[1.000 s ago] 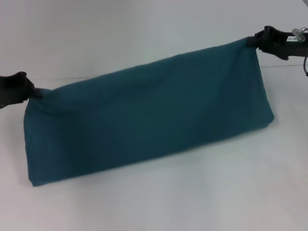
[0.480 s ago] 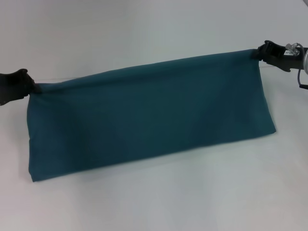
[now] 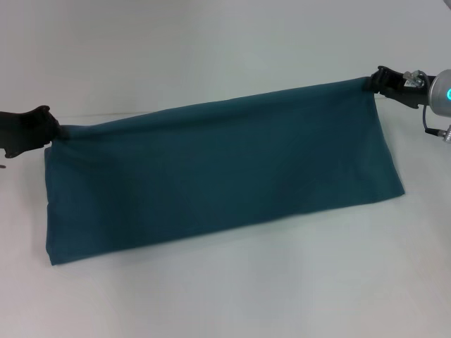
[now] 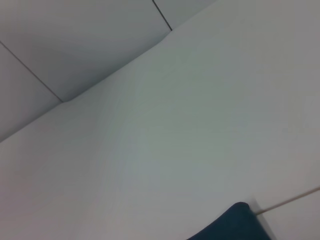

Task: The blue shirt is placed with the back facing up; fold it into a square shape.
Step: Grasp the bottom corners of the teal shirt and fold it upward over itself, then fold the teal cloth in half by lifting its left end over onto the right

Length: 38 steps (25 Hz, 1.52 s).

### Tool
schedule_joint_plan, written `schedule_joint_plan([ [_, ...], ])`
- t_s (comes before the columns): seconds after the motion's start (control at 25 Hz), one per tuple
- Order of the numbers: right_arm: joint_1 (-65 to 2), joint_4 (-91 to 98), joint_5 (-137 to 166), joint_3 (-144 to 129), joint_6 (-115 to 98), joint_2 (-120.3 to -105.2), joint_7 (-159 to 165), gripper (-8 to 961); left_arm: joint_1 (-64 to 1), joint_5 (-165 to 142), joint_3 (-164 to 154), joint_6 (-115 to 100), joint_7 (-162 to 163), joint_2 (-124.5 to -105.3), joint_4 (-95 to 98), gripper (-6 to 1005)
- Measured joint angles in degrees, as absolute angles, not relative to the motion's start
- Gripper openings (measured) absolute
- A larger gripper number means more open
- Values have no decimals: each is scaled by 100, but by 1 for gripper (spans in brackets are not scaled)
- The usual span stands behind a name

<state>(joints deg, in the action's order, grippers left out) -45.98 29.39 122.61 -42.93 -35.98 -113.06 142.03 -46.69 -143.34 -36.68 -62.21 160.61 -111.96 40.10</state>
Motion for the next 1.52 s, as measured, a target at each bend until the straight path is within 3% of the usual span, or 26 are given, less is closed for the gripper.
schedule_joint_plan([
  [0.2, -4617, 2892, 12260, -4431, -3476, -11284, 14203, 57, -4619, -14269, -3631, -6164, 16062, -11206, 4025, 86],
  [0.4, -4664, 2873, 12271, -4584, -3448, -11085, 14230, 57, -4524, -14248, -3559, -6078, 16103, -11206, 4037, 105],
  [0.48, -4701, 2836, 12274, -4591, -3461, -10978, 14255, 174, -4475, -14246, -3448, -6061, 16106, -11206, 4044, 113],
  [0.68, -4768, 2752, 12265, -4547, -3831, -10711, 14281, 426, -4386, -14208, -3338, -6136, 16106, -11206, 4088, 325],
  [0.92, -4627, 2979, 12216, -4305, -5274, -10515, 14244, 665, -4192, -13712, -3345, -6671, 15786, -11252, 4433, 559],
  [0.96, -4561, 3073, 12193, -4217, -5670, -10498, 14184, 703, -4102, -13448, -3342, -6892, 15608, -11255, 4513, 560],
  [1.16, -3987, 3411, 11679, -3777, -7564, -10528, 13459, 731, -3558, -12013, -3331, -7863, 14757, -11305, 4611, 565],
  [1.52, -2772, 3336, 10867, -3186, -9179, -10802, 12274, 783, -2728, -11376, -3338, -8647, 13581, -11826, 4520, 573],
])
